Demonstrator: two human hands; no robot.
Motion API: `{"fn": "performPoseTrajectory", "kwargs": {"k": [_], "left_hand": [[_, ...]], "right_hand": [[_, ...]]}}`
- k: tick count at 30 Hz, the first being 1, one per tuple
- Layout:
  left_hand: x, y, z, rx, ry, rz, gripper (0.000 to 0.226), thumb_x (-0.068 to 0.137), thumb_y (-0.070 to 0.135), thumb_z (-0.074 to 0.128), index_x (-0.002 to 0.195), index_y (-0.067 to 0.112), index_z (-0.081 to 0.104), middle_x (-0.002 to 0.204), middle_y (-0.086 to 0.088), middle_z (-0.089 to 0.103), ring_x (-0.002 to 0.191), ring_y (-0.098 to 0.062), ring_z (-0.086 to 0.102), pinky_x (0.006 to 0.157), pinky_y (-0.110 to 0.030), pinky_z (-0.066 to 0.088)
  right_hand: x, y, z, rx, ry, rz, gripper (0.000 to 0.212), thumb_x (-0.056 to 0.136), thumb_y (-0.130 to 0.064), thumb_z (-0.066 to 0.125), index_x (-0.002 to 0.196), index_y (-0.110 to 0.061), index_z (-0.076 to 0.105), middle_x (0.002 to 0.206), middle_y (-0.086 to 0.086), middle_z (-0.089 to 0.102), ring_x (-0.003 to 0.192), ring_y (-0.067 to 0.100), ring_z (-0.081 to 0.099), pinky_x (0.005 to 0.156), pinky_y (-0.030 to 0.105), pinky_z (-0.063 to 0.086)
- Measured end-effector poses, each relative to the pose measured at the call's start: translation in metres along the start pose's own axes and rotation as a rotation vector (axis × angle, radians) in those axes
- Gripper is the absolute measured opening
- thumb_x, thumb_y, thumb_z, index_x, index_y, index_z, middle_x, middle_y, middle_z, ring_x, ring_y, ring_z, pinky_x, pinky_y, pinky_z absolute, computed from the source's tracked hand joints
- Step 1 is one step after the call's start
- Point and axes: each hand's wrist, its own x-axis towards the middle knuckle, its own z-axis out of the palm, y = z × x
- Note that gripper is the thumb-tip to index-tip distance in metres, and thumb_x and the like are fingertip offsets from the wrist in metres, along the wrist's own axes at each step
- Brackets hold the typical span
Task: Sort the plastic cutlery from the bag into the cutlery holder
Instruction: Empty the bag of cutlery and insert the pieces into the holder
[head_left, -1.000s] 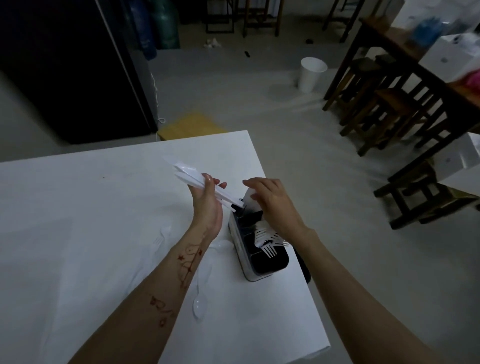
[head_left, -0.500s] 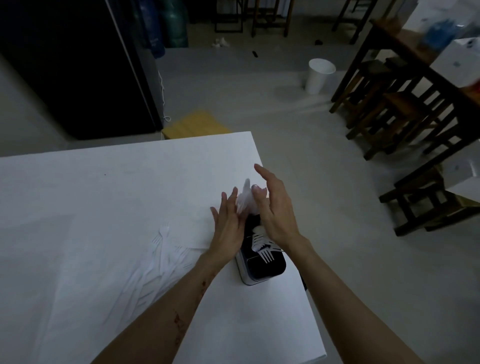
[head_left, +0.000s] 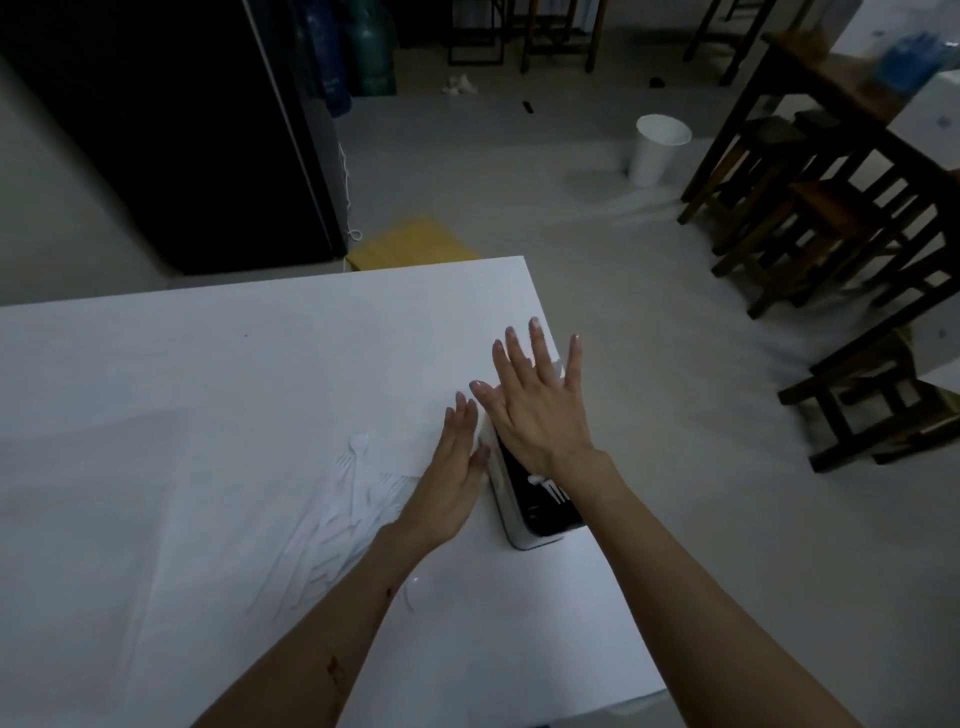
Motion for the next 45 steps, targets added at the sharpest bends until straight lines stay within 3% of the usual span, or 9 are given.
{"fn": "performPoseTrajectory", "kwargs": {"k": [3,6,10,14,18,23,29,35,45], "left_hand": [[-0.021,-0.026,-0.018,0.083,0.05,-0.063,0.057,0.103,0.029,0.028,0.152,0.025,0.0,0.157,0.016,-0.012,0.144,-0.001,-0.013,0.117,-0.023,-0.001],[-0.044,-0.064,-0.037,0.198,0.101,-0.142,0.053,0.102,0.019,0.033,0.152,0.016,0.014,0.16,0.005,0.002,0.148,-0.013,-0.005,0.115,-0.022,-0.002],[-0.078,-0.102,-0.051,0.359,0.05,-0.093,0.05,0.101,0.018,0.037,0.149,0.014,0.024,0.158,0.0,0.004,0.147,-0.021,-0.005,0.116,-0.031,-0.006],[-0.108,-0.121,-0.056,0.356,0.073,-0.093,0.046,0.1,0.017,0.038,0.146,0.013,0.033,0.157,0.0,0.012,0.144,-0.014,-0.006,0.117,-0.034,-0.001],[-0.128,-0.143,-0.063,0.469,0.012,-0.046,0.053,0.097,0.032,0.024,0.146,0.014,0.033,0.156,-0.002,0.014,0.146,-0.023,0.001,0.115,-0.037,0.002],[-0.142,-0.155,-0.072,0.578,-0.077,-0.047,0.057,0.094,0.032,0.02,0.144,0.013,0.038,0.155,-0.006,0.027,0.144,-0.029,0.018,0.111,-0.045,0.02],[-0.155,-0.165,-0.081,0.66,-0.049,-0.054,0.051,0.095,0.029,0.026,0.137,0.011,0.049,0.148,-0.007,0.042,0.137,-0.031,0.036,0.103,-0.046,0.042],[-0.157,-0.169,-0.086,0.6,-0.016,0.006,0.051,0.097,0.028,0.026,0.135,0.008,0.051,0.149,-0.007,0.04,0.141,-0.029,0.029,0.116,-0.033,0.023],[-0.16,-0.167,-0.082,0.521,0.085,0.0,0.043,0.095,0.021,0.039,0.132,0.009,0.055,0.148,-0.008,0.042,0.142,-0.029,0.028,0.112,-0.04,0.026]], "right_hand": [[0.0,-0.025,-0.009,0.136,0.178,-0.004,0.064,0.103,-0.051,0.013,0.151,-0.015,0.034,0.162,0.011,0.019,0.152,0.029,0.009,0.121,0.053,0.0],[-0.009,-0.059,-0.007,0.532,0.41,-0.061,0.032,0.1,-0.01,0.046,0.129,-0.004,0.058,0.139,0.013,0.056,0.135,0.025,0.045,0.115,0.033,0.032],[-0.042,-0.103,0.044,0.64,0.095,0.07,0.027,0.094,-0.002,0.053,0.116,-0.008,0.066,0.109,0.008,0.071,0.1,0.024,0.065,0.086,0.034,0.052],[-0.061,-0.12,0.095,0.573,-0.129,0.391,0.021,0.095,-0.009,0.053,0.109,-0.007,0.068,0.108,0.012,0.068,0.103,0.029,0.062,0.082,0.037,0.051],[-0.065,-0.123,0.112,0.33,-0.274,0.437,0.032,0.097,-0.03,0.055,0.124,-0.013,0.059,0.128,0.006,0.057,0.12,0.032,0.046,0.091,0.039,0.047],[-0.07,-0.142,0.133,0.306,-0.187,0.326,0.015,0.093,-0.009,0.05,0.098,-0.01,0.064,0.107,0.002,0.064,0.111,0.037,0.054,0.078,0.042,0.051],[-0.069,-0.156,0.143,0.307,-0.045,0.231,0.028,0.076,0.001,0.072,0.104,-0.006,0.07,0.111,0.013,0.07,0.102,0.037,0.065,0.083,0.047,0.056],[-0.034,-0.132,0.137,0.185,-0.103,0.403,0.055,0.09,0.002,0.056,0.142,-0.009,0.044,0.139,0.01,0.054,0.11,0.039,0.052,0.08,0.042,0.043],[-0.047,-0.112,0.133,0.42,0.067,0.209,0.019,0.084,0.003,0.064,0.096,-0.01,0.071,0.098,0.006,0.066,0.078,0.026,0.063,0.058,0.039,0.054]]}}
